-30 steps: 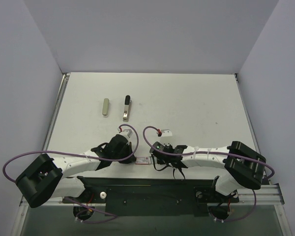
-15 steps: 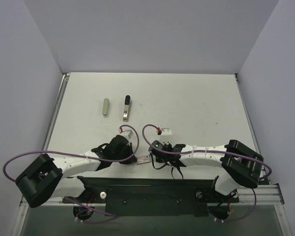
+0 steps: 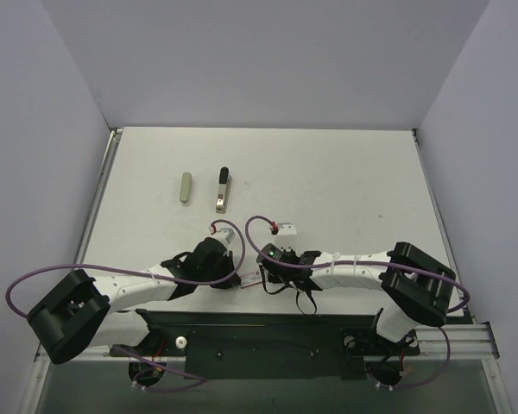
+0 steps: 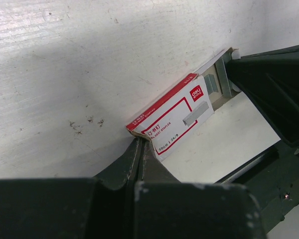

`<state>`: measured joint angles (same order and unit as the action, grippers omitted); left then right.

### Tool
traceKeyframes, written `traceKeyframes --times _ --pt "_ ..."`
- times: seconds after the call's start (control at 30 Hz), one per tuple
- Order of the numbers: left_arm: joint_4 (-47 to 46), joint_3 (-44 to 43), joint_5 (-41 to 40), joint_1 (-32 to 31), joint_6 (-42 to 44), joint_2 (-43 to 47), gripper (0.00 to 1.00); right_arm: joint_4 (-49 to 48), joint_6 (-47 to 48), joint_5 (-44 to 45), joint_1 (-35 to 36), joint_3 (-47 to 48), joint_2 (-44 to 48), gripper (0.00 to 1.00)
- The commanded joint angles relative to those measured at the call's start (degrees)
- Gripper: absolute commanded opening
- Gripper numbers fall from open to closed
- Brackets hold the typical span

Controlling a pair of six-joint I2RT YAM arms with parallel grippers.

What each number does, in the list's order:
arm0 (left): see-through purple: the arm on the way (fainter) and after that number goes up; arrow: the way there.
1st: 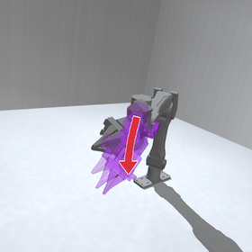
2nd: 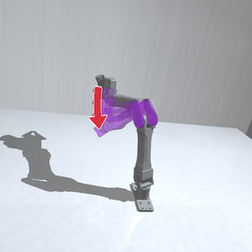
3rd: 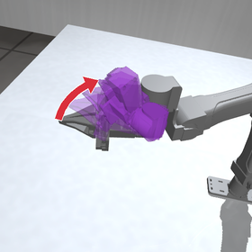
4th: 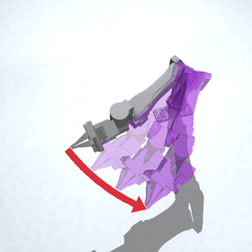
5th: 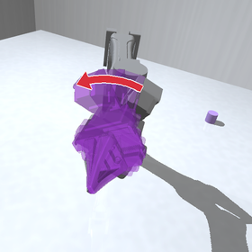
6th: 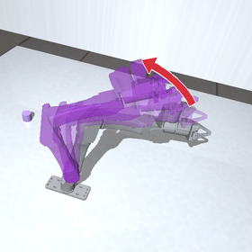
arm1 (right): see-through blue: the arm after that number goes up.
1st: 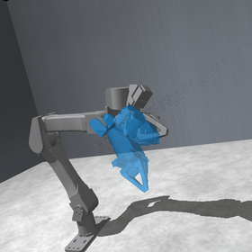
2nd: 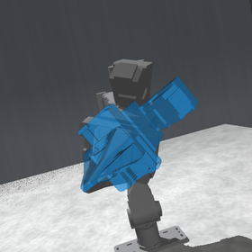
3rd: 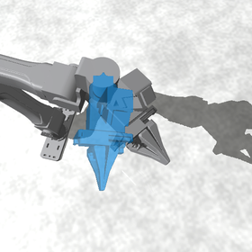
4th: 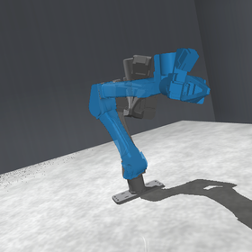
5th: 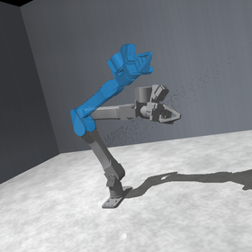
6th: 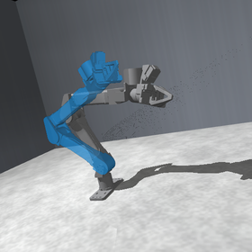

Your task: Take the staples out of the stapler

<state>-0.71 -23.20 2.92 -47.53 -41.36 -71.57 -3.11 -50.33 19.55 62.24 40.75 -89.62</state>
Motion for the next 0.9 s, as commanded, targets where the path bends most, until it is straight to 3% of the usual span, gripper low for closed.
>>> traceKeyframes --times 0.0,0.1,0.27,0.53,0.7,0.87 --pt "4.05 1.14 -0.02 -0.81 0.32 -1.38 0.0 0.65 0.58 -1.71 0.34 1.44 -1.17 0.0" --pt "4.23 1.05 -0.02 -0.81 0.41 -1.29 0.0 1.09 0.58 -1.45 0.34 1.17 0.06 0.11" --pt "4.23 0.96 -0.19 -0.99 0.32 -1.38 0.0 2.5 0.84 -0.57 0.43 0.91 3.39 0.17" --pt "3.96 0.79 -0.28 -1.34 0.14 -2.08 0.0 5.4 1.11 1.98 0.34 -0.5 8.23 0.21" --pt "3.79 0.61 -0.37 -1.43 0.06 -2.52 0.0 5.75 1.81 1.28 0.34 0.12 7.45 0.21" --pt "3.96 0.53 -0.46 -1.6 0.05 -2.43 0.0 5.66 2.34 1.1 0.43 0.91 5.08 0.28"
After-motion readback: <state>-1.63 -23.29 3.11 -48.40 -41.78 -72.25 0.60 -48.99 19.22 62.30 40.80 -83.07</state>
